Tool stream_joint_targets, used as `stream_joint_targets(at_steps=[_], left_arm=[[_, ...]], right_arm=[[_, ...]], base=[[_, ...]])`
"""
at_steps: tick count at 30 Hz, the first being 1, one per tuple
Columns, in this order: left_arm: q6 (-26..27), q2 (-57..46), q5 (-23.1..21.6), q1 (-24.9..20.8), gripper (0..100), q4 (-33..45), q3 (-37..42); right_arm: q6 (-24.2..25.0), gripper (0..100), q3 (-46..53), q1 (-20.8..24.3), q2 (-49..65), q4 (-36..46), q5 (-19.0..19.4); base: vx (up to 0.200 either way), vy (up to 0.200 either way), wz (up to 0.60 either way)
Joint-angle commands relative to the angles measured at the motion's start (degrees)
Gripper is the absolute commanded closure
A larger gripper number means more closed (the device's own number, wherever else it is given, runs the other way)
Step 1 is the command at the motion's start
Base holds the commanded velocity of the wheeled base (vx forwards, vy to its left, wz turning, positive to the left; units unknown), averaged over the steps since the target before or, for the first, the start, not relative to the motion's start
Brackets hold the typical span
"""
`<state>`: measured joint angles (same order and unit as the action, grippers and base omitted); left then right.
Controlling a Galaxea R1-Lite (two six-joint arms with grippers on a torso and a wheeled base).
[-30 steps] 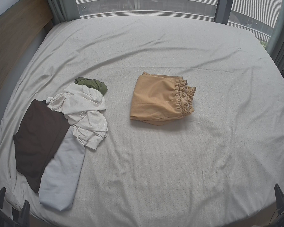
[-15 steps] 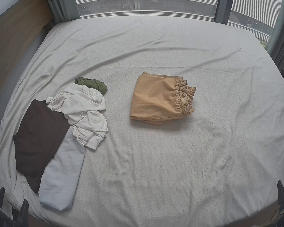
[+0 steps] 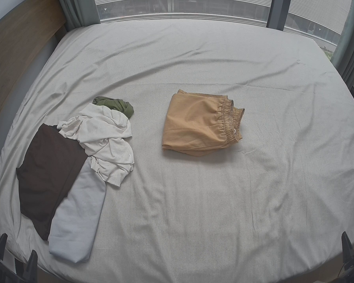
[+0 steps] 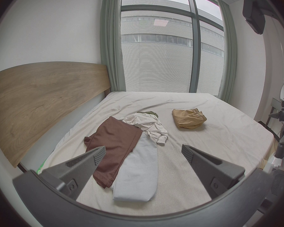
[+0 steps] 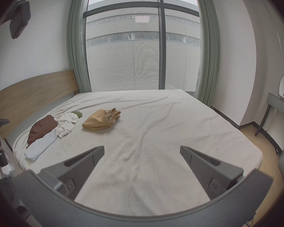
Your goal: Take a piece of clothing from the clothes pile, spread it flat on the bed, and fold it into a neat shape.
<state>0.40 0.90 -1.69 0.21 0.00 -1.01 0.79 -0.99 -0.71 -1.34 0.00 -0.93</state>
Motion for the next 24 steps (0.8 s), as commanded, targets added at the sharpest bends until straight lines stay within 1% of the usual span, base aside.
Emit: stream_joint_targets(at_steps=[1, 9, 13, 24], left_arm=[[-0.23, -0.81, 0.46, 0.06, 0, -0.18, 1.01], [0.39, -0.81, 0.82, -0.03, 0, -0.09, 1.01], [0.13, -0.90, 0.73, -0.03, 0, -0.09, 1.01], [-0.14, -0.90, 0.64, 0.06, 0, -0.09, 1.01]], right_arm=[[-0.35, 0, 0.99, 0.09, 0.46, 0.00, 0.05], [-0.88, 0, 0.99, 0.18, 0.46, 0.00, 0.22], [-1.41, 0, 0.99, 0.09, 0.46, -0.09, 2.77], [-1.23, 0, 0.99, 0.09, 0.46, 0.09, 2.86]], base=[[0.000, 0.000, 0.00], [0.000, 0.000, 0.00], [0.000, 0.000, 0.00], [0.000, 0.000, 0.00]])
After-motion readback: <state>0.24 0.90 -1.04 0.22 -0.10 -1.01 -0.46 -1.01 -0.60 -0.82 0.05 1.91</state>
